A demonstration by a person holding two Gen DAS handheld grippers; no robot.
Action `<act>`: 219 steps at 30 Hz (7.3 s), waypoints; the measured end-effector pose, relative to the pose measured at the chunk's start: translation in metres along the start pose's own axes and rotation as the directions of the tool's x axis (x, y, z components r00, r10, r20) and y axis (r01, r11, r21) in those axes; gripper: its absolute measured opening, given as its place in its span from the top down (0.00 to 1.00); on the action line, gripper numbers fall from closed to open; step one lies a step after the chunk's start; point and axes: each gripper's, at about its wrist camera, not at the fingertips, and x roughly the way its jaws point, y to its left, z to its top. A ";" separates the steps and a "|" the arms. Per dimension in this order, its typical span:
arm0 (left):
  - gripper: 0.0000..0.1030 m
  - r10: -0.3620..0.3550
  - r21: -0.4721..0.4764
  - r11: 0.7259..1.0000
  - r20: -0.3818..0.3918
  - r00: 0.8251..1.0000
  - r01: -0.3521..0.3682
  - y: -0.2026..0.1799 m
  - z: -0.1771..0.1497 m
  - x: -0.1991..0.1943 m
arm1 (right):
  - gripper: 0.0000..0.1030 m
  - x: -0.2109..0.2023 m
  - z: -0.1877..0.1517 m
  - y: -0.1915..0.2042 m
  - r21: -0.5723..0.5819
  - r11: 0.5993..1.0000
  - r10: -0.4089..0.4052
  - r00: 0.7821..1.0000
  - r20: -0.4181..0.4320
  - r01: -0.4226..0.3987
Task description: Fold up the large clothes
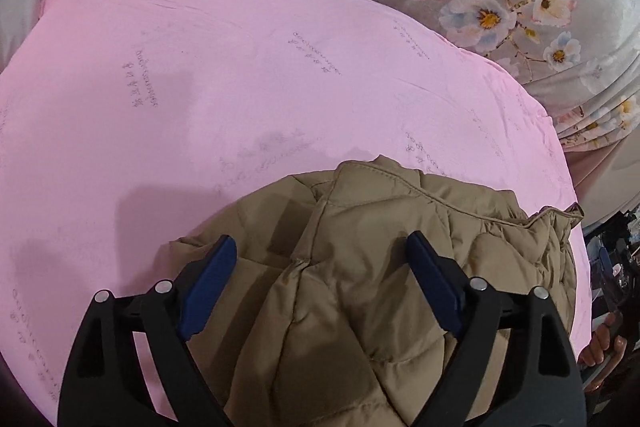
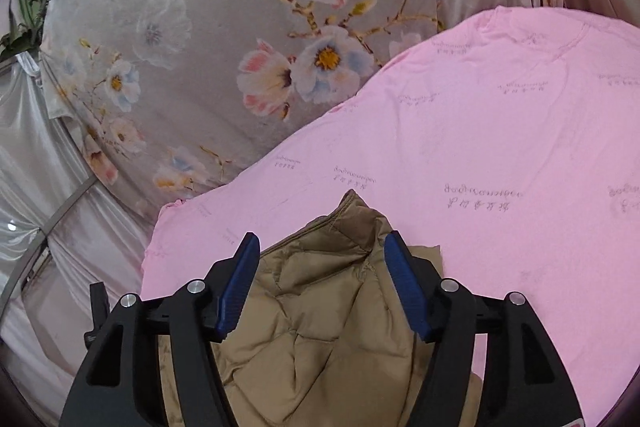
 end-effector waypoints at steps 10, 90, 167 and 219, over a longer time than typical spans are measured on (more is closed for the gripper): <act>0.89 -0.041 0.045 0.998 0.099 0.994 0.037 -0.021 0.005 -0.021 | 0.30 0.101 0.001 0.018 -0.313 0.923 -0.268 0.958 -0.106 0.223; 0.43 0.349 0.126 0.911 0.276 0.896 -0.393 -0.144 0.001 0.107 | 0.76 0.220 -0.096 0.098 -0.389 0.907 -0.270 0.932 -0.243 0.161; 0.26 0.305 0.062 0.939 0.302 0.903 -0.337 -0.127 -0.109 0.042 | 0.71 0.132 -0.163 0.131 -0.452 0.886 -0.223 0.952 -0.211 0.107; 0.90 -0.113 0.066 0.994 0.481 0.870 0.092 -0.113 -0.146 -0.146 | 0.98 0.114 -0.220 0.173 -0.246 0.952 0.033 0.858 -0.512 -0.184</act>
